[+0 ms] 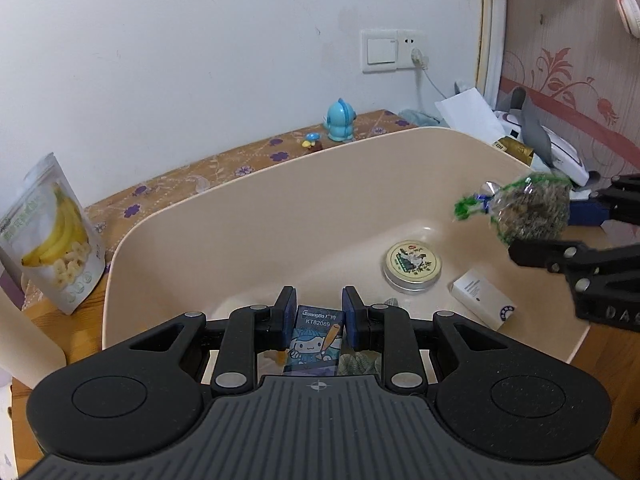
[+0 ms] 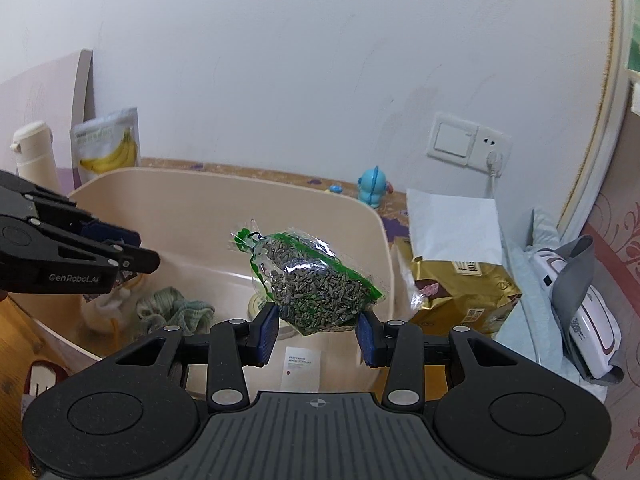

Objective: Organize objects
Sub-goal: 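Lift small box with left tool while right tool carries green bag over the bin, then open left tool dropping small box into bin while right tool releases green bag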

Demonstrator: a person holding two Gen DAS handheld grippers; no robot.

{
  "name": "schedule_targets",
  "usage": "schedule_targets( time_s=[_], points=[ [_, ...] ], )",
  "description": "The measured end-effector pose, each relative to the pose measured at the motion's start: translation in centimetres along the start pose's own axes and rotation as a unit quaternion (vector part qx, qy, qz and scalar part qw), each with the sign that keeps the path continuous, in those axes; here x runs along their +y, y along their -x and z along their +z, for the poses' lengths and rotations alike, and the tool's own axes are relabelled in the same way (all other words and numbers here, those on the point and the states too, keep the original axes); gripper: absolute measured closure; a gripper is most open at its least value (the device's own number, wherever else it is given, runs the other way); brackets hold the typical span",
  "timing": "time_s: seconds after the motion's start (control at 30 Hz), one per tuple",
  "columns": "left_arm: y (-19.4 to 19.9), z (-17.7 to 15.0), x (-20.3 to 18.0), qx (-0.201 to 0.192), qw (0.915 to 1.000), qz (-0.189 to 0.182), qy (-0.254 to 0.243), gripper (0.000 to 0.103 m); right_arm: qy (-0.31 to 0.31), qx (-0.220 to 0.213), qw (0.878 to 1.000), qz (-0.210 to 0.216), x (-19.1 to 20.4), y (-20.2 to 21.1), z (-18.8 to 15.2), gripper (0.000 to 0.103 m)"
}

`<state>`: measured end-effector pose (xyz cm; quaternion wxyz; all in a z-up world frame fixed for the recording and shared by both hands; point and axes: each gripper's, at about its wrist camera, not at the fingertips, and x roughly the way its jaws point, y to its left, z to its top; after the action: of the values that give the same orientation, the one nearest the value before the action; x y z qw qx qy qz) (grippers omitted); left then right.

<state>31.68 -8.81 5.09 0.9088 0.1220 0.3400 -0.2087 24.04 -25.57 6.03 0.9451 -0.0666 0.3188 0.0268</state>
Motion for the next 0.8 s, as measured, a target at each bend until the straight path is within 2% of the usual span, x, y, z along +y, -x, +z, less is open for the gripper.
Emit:
schedule_targets(
  time_s=[0.23, 0.3, 0.33, 0.4, 0.47, 0.53, 0.57, 0.6, 0.77, 0.8],
  points=[
    [-0.4, 0.3, 0.1, 0.016, 0.9999, 0.0, 0.001, 0.077, 0.012, 0.021, 1.0, 0.016, 0.6, -1.1, 0.2, 0.064],
    [-0.3, 0.3, 0.1, 0.016, 0.9999, 0.005, 0.005, 0.073, 0.014, 0.023, 1.0, 0.015, 0.8, -1.1, 0.3, 0.064],
    [-0.3, 0.3, 0.1, 0.017, 0.9998, 0.008, 0.005, 0.065, 0.014, 0.024, 1.0, 0.014, 0.8, -1.1, 0.3, 0.062],
    [0.0, 0.3, 0.1, 0.014, 0.9998, 0.012, 0.01, 0.053, 0.012, 0.023, 1.0, 0.012, 0.8, -0.9, 0.3, 0.053],
    [0.3, 0.4, 0.2, 0.011, 0.9996, 0.02, 0.015, 0.038, 0.01, 0.021, 1.0, 0.011, 0.8, -0.7, 0.3, 0.052],
    [0.7, 0.4, 0.3, 0.004, 0.9995, 0.023, 0.022, 0.032, 0.01, 0.017, 1.0, 0.009, 0.8, -0.3, 0.3, 0.039],
    [1.0, 0.4, 0.4, 0.0, 0.9995, 0.022, 0.024, 0.031, 0.009, 0.015, 1.0, 0.009, 0.7, -0.1, 0.3, 0.036],
    [1.3, 0.4, 0.4, -0.003, 0.9994, 0.023, 0.024, 0.03, 0.008, 0.013, 1.0, 0.007, 0.7, 0.2, 0.4, 0.027],
    [3.2, 0.5, 0.4, -0.023, 0.999, 0.034, 0.02, 0.026, 0.006, 0.002, 1.0, 0.01, 0.8, 1.3, 0.3, 0.021],
    [3.6, 0.5, 0.4, -0.027, 0.9988, 0.035, 0.021, 0.026, 0.005, -0.002, 1.0, 0.011, 0.8, 1.6, 0.3, 0.017]
  ],
)
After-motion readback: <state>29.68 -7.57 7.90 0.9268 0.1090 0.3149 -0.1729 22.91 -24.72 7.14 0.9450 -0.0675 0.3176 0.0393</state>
